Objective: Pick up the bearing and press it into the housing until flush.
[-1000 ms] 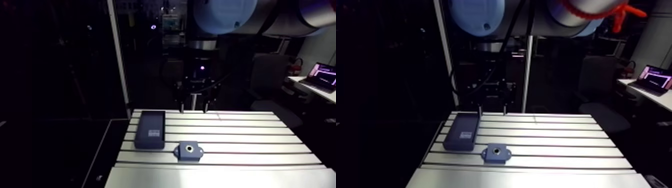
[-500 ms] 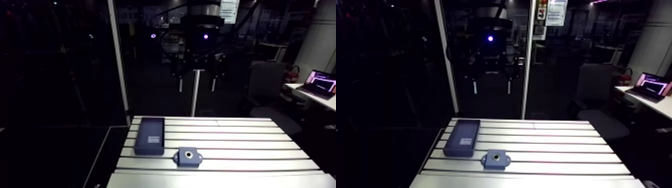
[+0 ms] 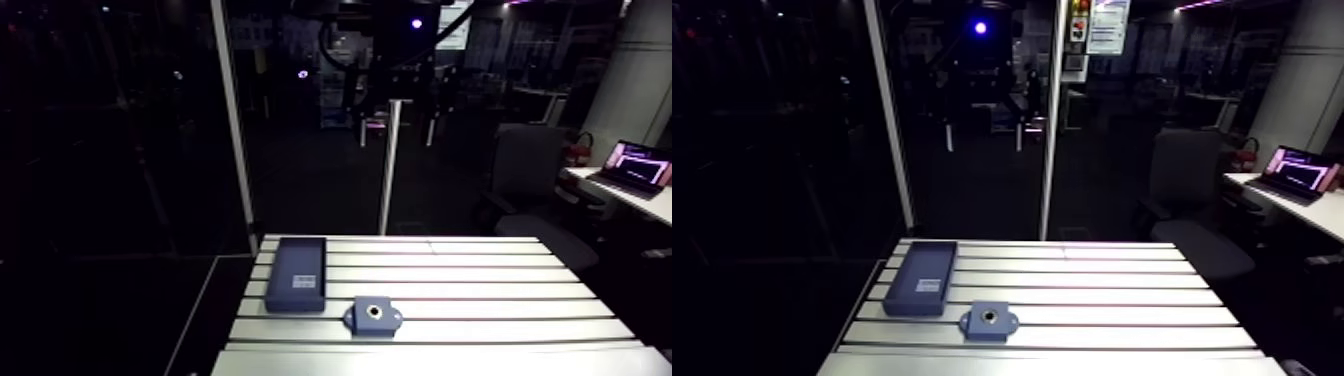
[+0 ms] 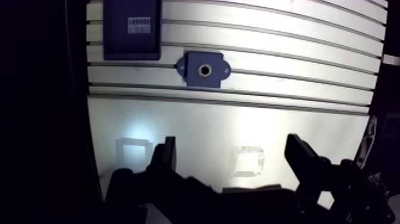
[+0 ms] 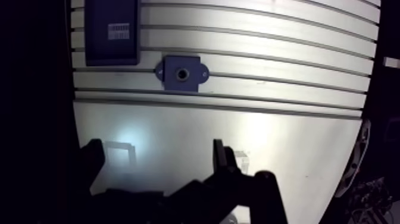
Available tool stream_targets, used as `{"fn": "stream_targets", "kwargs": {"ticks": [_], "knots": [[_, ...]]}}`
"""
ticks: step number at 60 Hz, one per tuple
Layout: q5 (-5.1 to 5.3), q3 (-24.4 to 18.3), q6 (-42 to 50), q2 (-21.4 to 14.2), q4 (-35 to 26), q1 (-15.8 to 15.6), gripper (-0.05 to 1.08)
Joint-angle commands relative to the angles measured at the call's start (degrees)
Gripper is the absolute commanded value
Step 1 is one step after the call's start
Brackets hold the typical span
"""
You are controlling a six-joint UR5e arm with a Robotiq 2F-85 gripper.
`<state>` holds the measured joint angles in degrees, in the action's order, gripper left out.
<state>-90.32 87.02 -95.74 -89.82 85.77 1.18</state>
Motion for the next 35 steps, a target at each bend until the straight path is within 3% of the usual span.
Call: {"fn": "stream_targets", "kwargs": {"ticks": [1,35], "knots": [[0.10,0.0,0.0,0.0,-0.1,0.0,0.01],[0.35,0.7,0.1,0.9,0.2,-0.2,0.01]]}}
